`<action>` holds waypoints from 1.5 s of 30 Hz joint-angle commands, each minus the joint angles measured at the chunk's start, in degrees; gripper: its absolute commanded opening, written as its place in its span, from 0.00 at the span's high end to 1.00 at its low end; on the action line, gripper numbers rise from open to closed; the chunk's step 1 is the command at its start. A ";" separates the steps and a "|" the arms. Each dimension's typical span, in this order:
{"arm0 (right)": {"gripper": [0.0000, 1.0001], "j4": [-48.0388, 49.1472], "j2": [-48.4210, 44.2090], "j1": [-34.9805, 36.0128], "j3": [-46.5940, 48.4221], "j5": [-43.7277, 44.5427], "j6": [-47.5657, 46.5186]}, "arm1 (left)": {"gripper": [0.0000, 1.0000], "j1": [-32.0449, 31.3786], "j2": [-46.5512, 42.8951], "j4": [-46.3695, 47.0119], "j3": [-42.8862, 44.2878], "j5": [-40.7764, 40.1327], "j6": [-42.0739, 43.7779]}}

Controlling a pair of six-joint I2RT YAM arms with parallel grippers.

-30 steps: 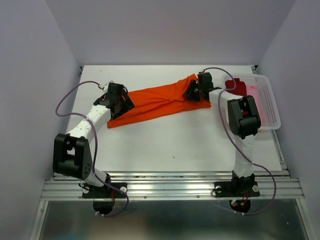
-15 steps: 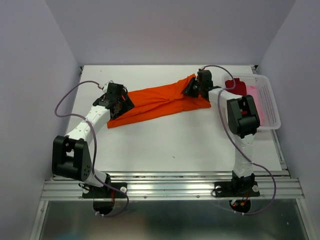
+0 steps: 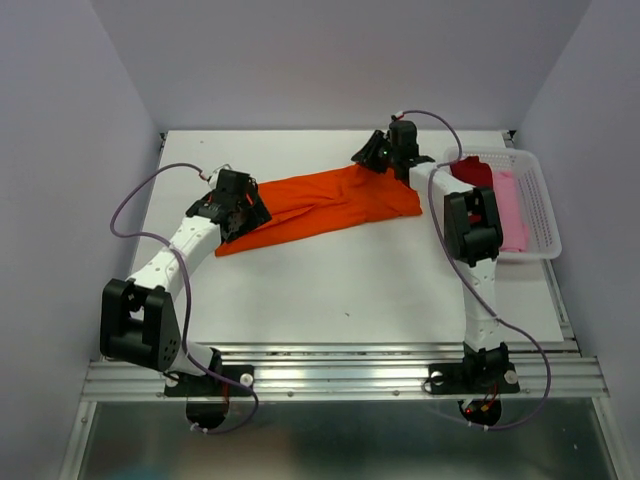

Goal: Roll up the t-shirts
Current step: Fold the T-shirt at the center of the board.

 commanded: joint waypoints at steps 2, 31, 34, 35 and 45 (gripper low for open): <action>0.60 -0.38 -5.22 0.51 2.08 0.41 -2.89 | 0.19 -1.54 -2.33 -0.40 -1.08 -0.42 1.70; 0.62 1.03 -7.79 20.81 -11.75 -2.93 -8.87 | 0.20 6.80 4.18 5.40 -5.74 2.04 3.46; 0.62 -0.38 -4.53 20.81 -8.31 -2.84 -8.87 | 0.20 7.24 4.00 5.14 -5.12 1.86 3.55; 0.61 -0.38 -3.74 20.81 -6.21 -2.93 -8.70 | 0.20 7.16 4.00 4.79 -5.03 1.69 3.64; 0.61 -5.13 3.56 20.81 4.87 -1.62 -8.43 | 0.20 7.42 5.05 5.05 -4.24 1.77 3.90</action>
